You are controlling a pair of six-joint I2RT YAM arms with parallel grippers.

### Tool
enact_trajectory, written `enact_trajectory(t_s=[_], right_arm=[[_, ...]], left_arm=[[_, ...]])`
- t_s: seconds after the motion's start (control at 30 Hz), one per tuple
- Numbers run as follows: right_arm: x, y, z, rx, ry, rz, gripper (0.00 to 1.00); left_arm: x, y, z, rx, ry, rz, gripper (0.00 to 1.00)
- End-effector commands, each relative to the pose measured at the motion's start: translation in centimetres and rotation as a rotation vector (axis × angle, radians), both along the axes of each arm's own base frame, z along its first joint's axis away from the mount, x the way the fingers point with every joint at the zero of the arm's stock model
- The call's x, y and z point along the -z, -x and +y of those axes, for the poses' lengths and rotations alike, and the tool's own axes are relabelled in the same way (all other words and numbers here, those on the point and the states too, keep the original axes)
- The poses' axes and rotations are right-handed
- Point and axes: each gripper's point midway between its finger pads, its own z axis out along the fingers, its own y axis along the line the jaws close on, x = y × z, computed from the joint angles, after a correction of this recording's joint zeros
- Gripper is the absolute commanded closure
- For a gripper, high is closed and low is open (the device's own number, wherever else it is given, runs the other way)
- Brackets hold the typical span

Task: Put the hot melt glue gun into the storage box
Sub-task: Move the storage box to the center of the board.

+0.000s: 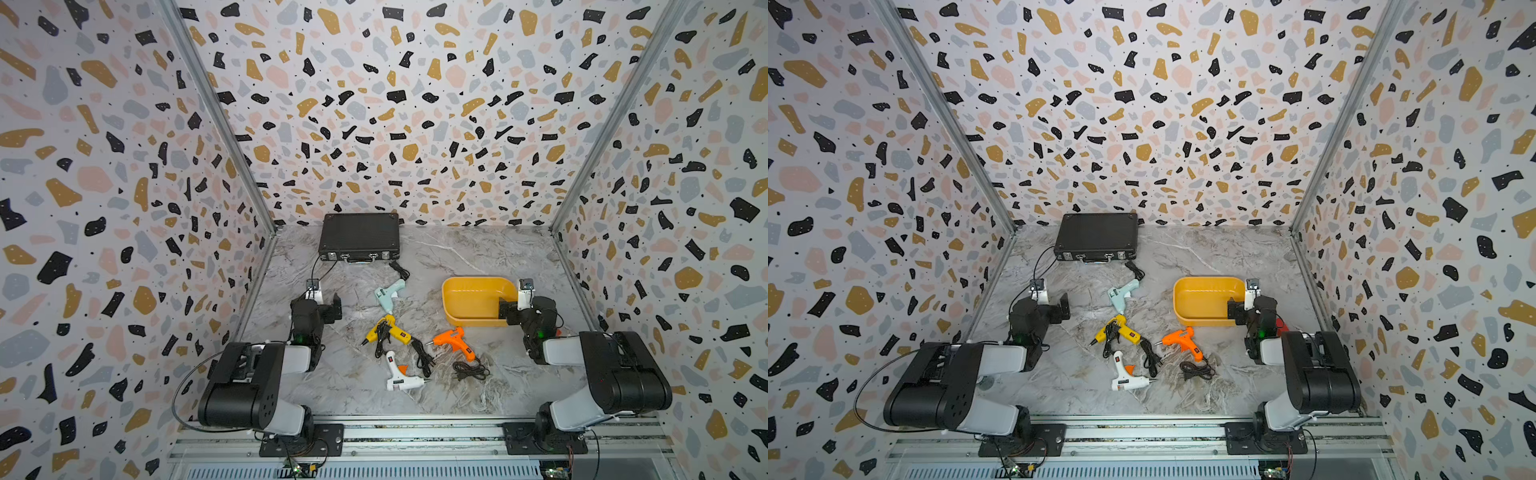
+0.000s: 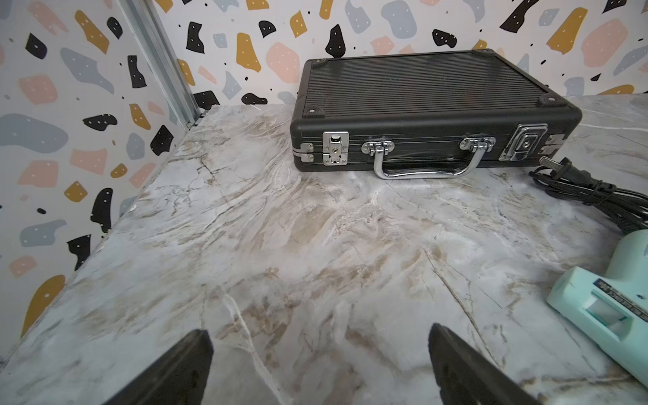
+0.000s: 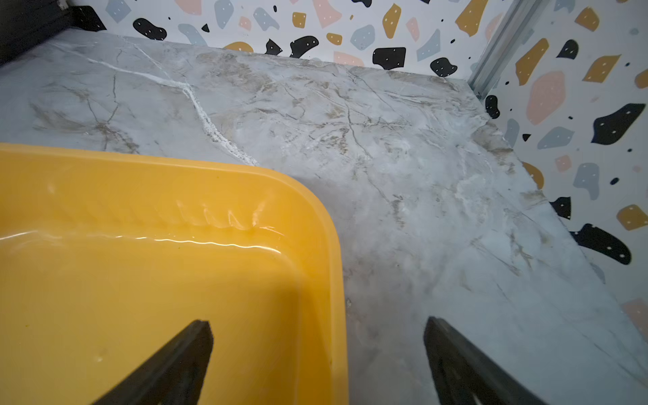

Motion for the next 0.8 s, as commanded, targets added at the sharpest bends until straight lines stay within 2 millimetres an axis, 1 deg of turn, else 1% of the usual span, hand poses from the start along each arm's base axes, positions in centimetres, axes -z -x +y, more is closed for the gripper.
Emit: enact_trajectory(t_s=[0.0,0.77], right_arm=[[-0.99,-0.53,-0.02,-0.002,0.002,-0.026,0.01],[-1.02,-0.51,-0.04,-0.002,0.002,-0.028,0.01]], left_arm=[[-1.07,-0.23,0.04,-0.002,-0.019,-0.049,0.0],[-1.1,-0.24,0.07,-0.004,-0.02,-0.052,0.0]])
